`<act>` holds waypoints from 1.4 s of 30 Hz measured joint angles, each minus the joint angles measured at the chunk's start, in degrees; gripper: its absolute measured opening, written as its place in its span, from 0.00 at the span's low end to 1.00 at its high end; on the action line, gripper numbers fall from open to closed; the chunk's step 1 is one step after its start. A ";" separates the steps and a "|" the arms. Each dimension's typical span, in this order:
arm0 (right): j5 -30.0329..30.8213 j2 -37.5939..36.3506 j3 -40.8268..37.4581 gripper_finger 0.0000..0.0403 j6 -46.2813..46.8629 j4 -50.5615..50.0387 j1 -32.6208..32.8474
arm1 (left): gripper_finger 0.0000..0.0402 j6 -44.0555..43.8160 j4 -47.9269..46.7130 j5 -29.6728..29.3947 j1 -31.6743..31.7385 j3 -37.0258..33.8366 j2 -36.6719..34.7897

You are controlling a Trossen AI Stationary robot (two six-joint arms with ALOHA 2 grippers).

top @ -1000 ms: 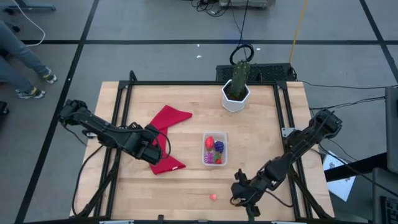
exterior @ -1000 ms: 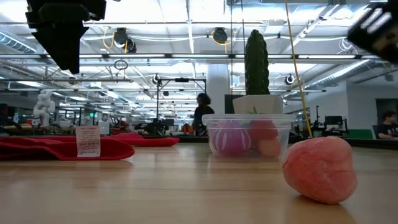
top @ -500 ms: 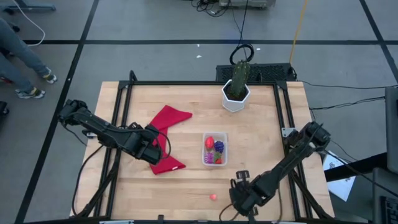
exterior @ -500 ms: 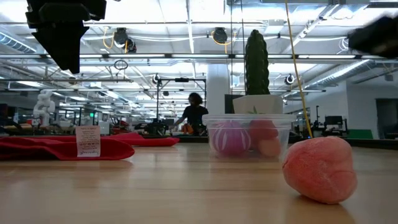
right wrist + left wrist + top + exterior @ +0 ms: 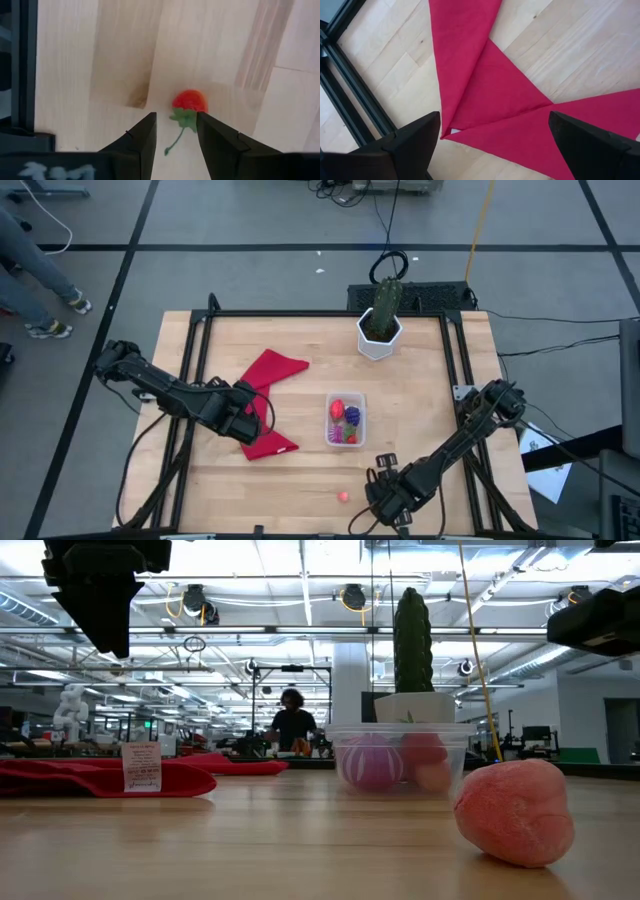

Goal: Pick and placing Produce into tupperware
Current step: Put the red strawberry into the transparent bin

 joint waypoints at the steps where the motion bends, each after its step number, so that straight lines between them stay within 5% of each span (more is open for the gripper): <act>1: 0.02 0.00 0.00 0.32 -0.22 0.01 -0.19 | 0.94 0.00 0.00 -0.02 0.00 -0.02 0.02; 42: -0.11 -0.24 -8.28 0.32 1.19 11.98 -1.82 | 0.94 0.22 0.46 -0.06 0.00 -0.02 0.02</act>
